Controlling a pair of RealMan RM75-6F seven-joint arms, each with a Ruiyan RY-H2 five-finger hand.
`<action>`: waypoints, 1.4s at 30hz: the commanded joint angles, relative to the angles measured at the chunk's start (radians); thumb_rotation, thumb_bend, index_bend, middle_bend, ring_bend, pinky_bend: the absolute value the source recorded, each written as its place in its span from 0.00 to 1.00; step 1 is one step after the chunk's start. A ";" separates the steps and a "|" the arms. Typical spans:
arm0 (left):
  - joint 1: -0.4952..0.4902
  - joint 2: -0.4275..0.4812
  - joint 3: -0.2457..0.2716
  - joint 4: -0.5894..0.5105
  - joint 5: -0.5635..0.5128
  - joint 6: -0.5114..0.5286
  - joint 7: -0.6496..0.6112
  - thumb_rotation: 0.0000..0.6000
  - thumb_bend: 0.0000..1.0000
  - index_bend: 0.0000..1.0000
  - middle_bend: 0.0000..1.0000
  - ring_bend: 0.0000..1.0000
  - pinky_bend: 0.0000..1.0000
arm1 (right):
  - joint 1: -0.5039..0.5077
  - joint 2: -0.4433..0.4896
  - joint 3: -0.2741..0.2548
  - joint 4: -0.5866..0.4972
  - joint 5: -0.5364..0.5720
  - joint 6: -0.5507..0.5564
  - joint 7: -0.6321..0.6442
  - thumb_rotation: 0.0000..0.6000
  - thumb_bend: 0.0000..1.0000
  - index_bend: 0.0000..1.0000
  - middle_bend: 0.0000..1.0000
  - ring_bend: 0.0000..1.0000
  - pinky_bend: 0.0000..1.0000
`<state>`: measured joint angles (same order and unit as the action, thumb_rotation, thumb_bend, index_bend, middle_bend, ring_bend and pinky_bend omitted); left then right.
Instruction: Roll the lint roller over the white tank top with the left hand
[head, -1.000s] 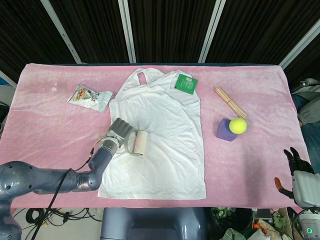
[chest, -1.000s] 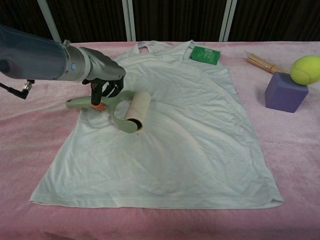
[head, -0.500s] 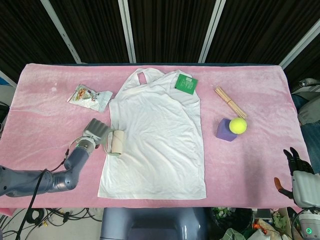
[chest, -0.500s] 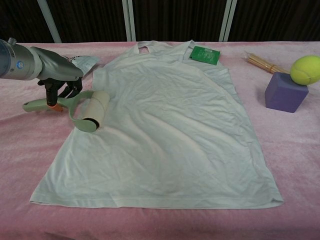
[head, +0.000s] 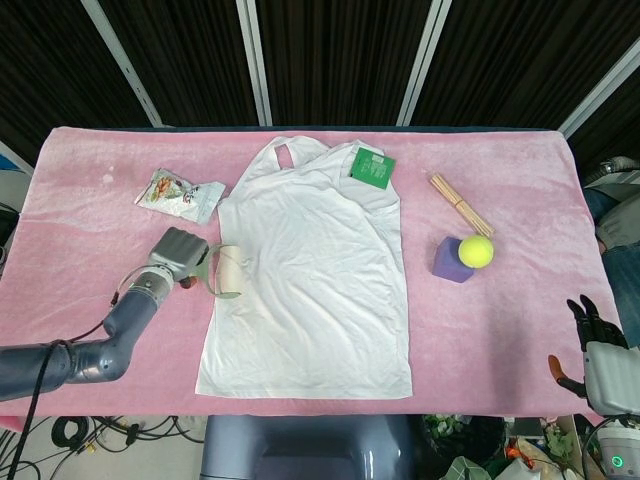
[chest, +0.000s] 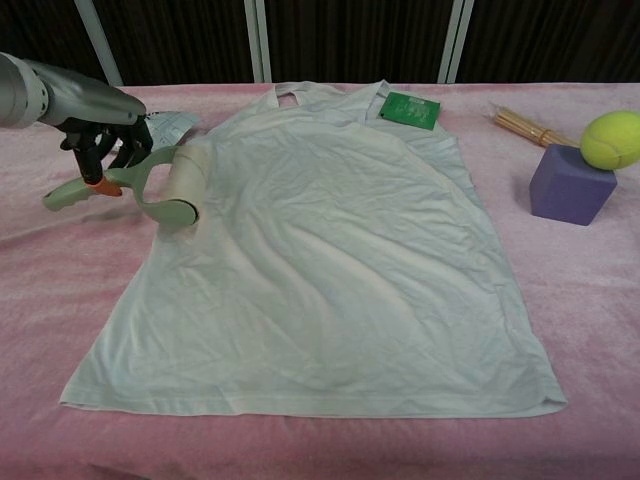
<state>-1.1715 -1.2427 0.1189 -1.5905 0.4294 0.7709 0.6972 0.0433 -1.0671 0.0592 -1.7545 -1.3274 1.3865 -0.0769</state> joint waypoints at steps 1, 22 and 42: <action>0.045 0.082 0.021 -0.042 0.057 -0.018 -0.047 1.00 0.47 0.63 0.63 0.52 0.67 | -0.001 0.000 0.001 -0.002 0.005 0.001 -0.004 1.00 0.29 0.02 0.00 0.17 0.15; 0.298 0.001 0.054 0.239 0.564 -0.020 -0.362 1.00 0.46 0.61 0.60 0.49 0.63 | -0.005 -0.006 0.011 -0.005 0.026 0.015 -0.030 1.00 0.29 0.02 0.00 0.17 0.15; 0.289 -0.002 0.019 0.268 0.520 -0.151 -0.396 1.00 0.11 0.13 0.01 0.00 0.00 | -0.005 0.000 0.013 -0.019 0.042 0.008 -0.030 1.00 0.29 0.02 0.00 0.17 0.15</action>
<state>-0.8650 -1.2683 0.1471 -1.2875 1.0119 0.6446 0.2611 0.0379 -1.0675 0.0721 -1.7730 -1.2857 1.3940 -0.1067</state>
